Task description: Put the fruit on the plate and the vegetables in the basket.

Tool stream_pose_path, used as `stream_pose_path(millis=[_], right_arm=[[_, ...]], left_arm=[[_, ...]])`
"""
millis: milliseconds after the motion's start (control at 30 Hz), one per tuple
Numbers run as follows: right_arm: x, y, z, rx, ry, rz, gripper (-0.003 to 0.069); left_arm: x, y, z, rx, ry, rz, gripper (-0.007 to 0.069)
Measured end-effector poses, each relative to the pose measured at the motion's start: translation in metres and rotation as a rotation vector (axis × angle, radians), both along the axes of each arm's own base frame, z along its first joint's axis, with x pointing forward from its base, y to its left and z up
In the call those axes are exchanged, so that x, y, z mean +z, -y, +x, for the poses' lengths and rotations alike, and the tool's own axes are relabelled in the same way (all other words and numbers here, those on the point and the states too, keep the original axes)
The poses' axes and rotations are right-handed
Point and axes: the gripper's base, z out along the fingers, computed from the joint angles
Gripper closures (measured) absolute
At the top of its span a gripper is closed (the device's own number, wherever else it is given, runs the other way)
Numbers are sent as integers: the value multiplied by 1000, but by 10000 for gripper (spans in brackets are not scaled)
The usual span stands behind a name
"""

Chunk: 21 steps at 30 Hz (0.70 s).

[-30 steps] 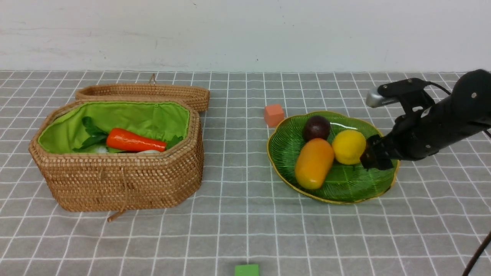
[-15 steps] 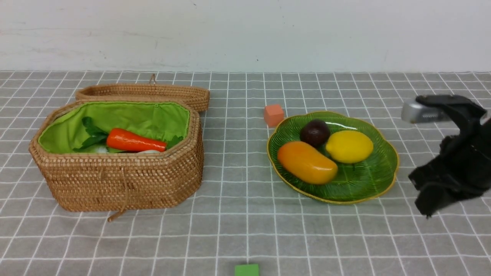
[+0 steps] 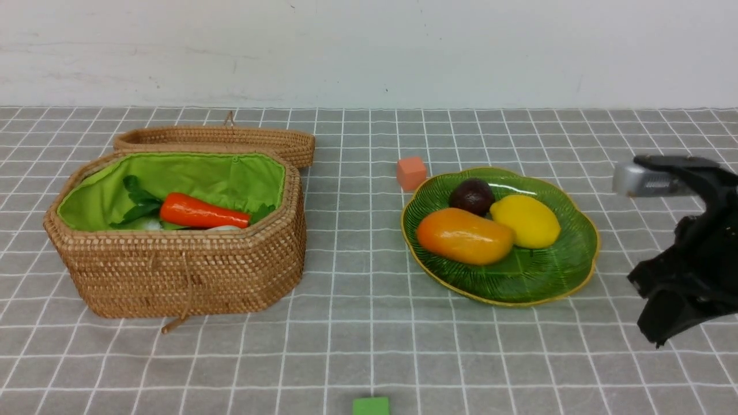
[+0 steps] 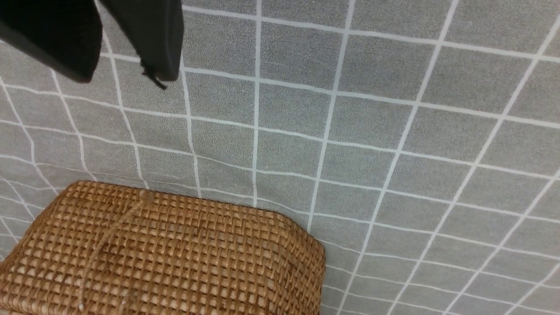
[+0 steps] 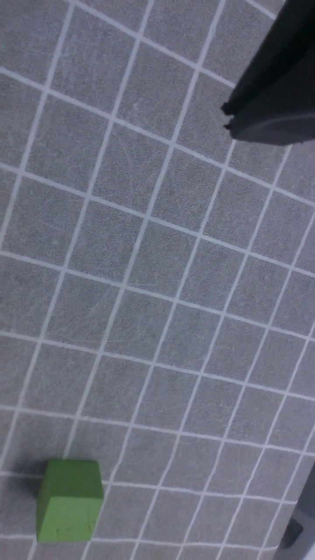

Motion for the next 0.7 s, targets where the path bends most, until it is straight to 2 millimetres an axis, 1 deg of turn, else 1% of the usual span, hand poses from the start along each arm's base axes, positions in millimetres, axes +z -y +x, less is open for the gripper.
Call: stream_pose_path(millis=[67, 100, 133, 200, 233, 300, 333, 367, 400, 433, 467, 533, 567, 600, 633, 667, 700], right_arm=[[16, 2, -12, 3, 65, -3, 676], [37, 6, -29, 27, 172, -25, 674], [40, 7, -31, 27, 183, -29, 674], [65, 14, -51, 22, 363, -75, 673], [82, 21, -70, -15, 509, -107, 672], [95, 30, -97, -79, 653, -134, 671], [100, 36, -116, -130, 736, -134, 670], [101, 38, -124, -152, 776, -131, 669], [99, 48, -163, -259, 925, -121, 667], [92, 52, -181, -312, 995, -121, 666], [86, 54, -190, -339, 1033, -117, 666], [63, 59, -217, -429, 1139, -107, 666], [45, 60, -218, -459, 1137, -104, 666], [20, 60, -227, -508, 1173, -83, 665], [17, 60, -231, -516, 1192, -79, 664], [-3, 60, -231, -534, 1193, -66, 664], [-33, 60, -229, -547, 1188, -57, 662]], left_arm=[[0, 0, 0, 0, 0, 0, 424], [0, 0, 0, 0, 0, 0, 423], [0, 0, 0, 0, 0, 0, 423], [0, 0, 0, 0, 0, 0, 421], [0, 0, 0, 0, 0, 0, 420], [0, 0, 0, 0, 0, 0, 420], [0, 0, 0, 0, 0, 0, 419], [0, 0, 0, 0, 0, 0, 418], [0, 0, 0, 0, 0, 0, 416], [0, 0, 0, 0, 0, 0, 414], [0, 0, 0, 0, 0, 0, 414], [0, 0, 0, 0, 0, 0, 411], [0, 0, 0, 0, 0, 0, 410], [0, 0, 0, 0, 0, 0, 408], [0, 0, 0, 0, 0, 0, 407], [0, 0, 0, 0, 0, 0, 407], [0, 0, 0, 0, 0, 0, 406]])
